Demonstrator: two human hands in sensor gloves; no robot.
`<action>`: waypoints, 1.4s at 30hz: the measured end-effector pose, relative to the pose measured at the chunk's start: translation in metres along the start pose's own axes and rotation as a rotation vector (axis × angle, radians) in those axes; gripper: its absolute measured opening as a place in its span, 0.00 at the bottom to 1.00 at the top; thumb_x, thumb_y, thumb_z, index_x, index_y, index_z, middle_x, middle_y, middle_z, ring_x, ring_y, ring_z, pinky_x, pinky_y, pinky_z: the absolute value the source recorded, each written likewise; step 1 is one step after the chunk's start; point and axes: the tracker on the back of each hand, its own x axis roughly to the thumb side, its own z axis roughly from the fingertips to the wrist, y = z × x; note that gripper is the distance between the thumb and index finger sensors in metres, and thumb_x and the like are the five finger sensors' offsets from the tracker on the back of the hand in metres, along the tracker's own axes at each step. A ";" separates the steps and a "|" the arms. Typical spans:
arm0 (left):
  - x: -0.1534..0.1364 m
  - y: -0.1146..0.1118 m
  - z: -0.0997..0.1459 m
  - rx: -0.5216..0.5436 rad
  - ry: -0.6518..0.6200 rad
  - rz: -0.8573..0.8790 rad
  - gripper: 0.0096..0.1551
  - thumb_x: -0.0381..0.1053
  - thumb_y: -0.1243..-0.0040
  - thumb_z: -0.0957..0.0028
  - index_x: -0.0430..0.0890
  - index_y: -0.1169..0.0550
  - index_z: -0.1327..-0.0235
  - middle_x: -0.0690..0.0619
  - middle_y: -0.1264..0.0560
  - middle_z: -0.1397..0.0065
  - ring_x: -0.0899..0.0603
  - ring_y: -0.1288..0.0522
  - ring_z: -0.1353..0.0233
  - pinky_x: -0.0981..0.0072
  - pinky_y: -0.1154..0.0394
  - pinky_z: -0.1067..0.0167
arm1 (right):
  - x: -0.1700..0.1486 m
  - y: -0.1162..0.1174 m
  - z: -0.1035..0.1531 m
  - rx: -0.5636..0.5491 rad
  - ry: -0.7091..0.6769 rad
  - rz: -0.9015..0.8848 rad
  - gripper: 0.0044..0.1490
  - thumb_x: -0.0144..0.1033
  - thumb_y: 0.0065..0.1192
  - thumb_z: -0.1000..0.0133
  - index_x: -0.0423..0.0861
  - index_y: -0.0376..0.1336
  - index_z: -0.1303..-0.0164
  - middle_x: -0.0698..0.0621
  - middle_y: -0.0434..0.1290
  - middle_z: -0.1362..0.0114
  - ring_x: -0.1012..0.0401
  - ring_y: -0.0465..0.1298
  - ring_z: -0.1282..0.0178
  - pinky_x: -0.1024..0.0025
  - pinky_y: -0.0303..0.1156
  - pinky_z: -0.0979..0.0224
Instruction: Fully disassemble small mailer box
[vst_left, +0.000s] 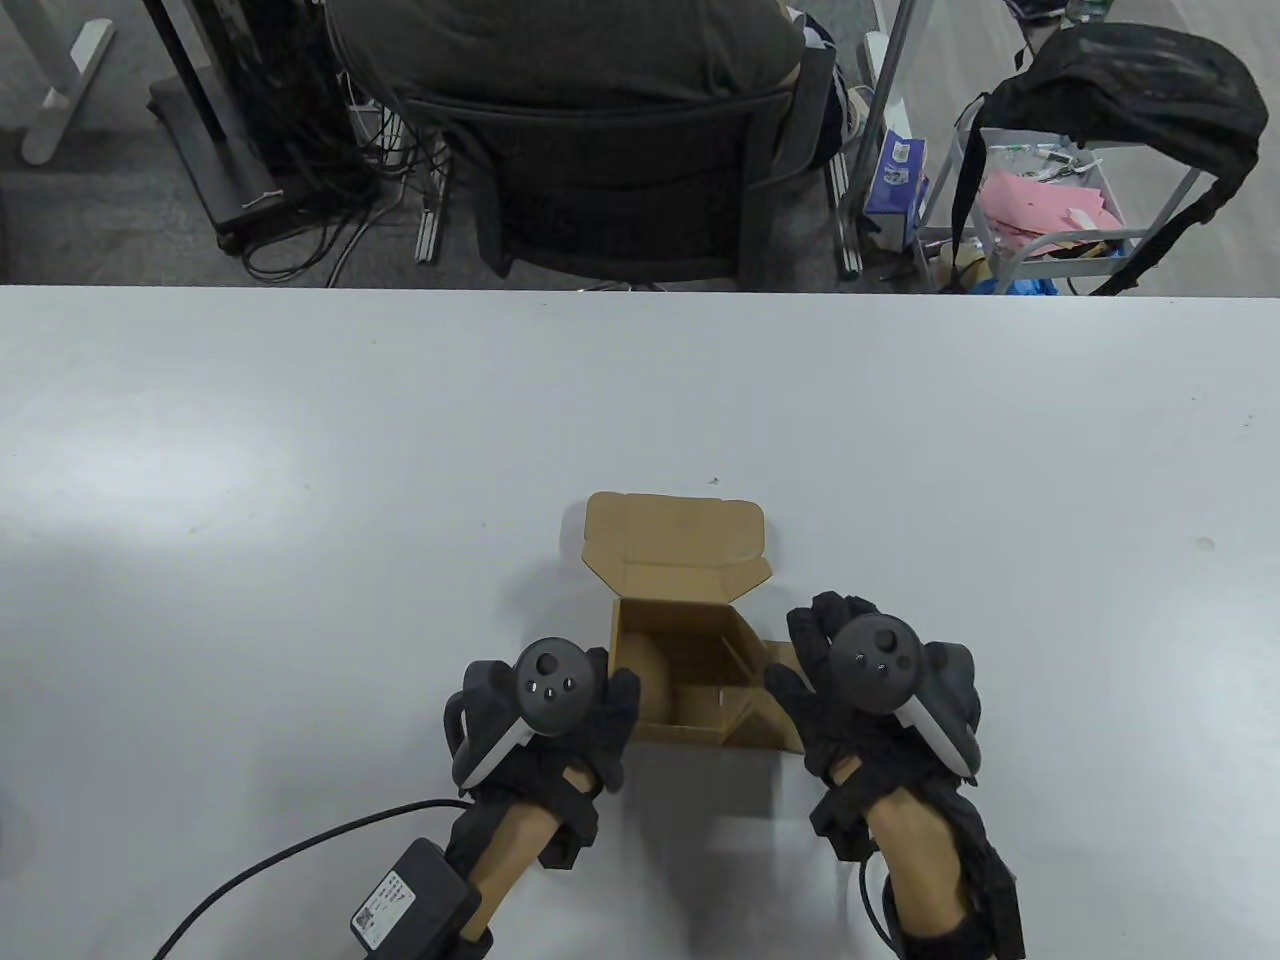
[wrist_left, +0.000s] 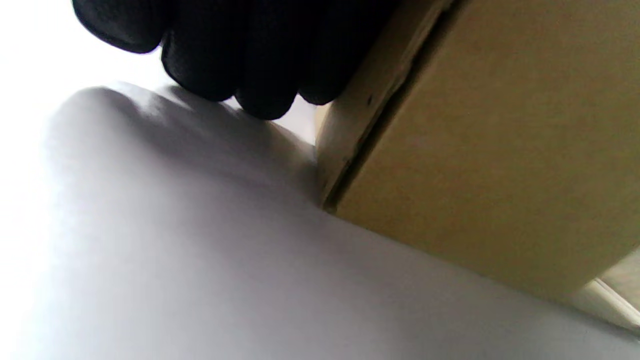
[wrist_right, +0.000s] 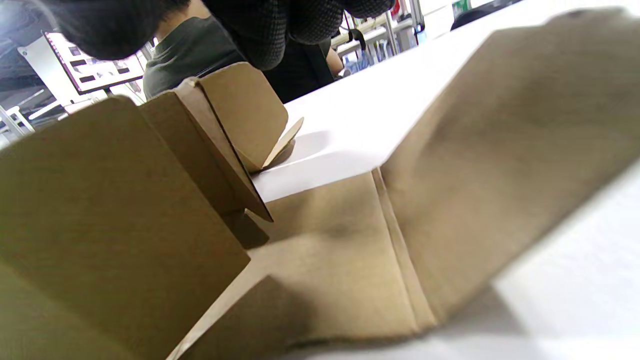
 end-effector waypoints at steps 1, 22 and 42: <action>0.000 0.000 0.000 -0.001 0.000 0.001 0.46 0.70 0.59 0.51 0.37 0.23 0.37 0.37 0.24 0.31 0.29 0.27 0.30 0.31 0.32 0.38 | 0.004 0.003 -0.004 0.019 0.018 0.029 0.46 0.60 0.57 0.56 0.52 0.54 0.29 0.54 0.47 0.16 0.51 0.43 0.13 0.34 0.40 0.18; 0.000 -0.001 0.000 -0.006 -0.003 0.006 0.46 0.70 0.58 0.51 0.37 0.23 0.37 0.37 0.24 0.31 0.29 0.28 0.30 0.31 0.32 0.38 | 0.006 0.009 -0.053 0.142 0.177 0.146 0.39 0.55 0.56 0.55 0.51 0.62 0.33 0.53 0.55 0.18 0.50 0.49 0.14 0.34 0.44 0.19; 0.002 -0.001 0.001 0.007 0.003 -0.011 0.46 0.70 0.59 0.51 0.37 0.23 0.38 0.37 0.24 0.32 0.29 0.27 0.30 0.31 0.32 0.38 | -0.004 0.008 -0.058 0.151 0.205 0.065 0.42 0.59 0.53 0.57 0.49 0.62 0.34 0.50 0.55 0.19 0.48 0.49 0.16 0.37 0.45 0.19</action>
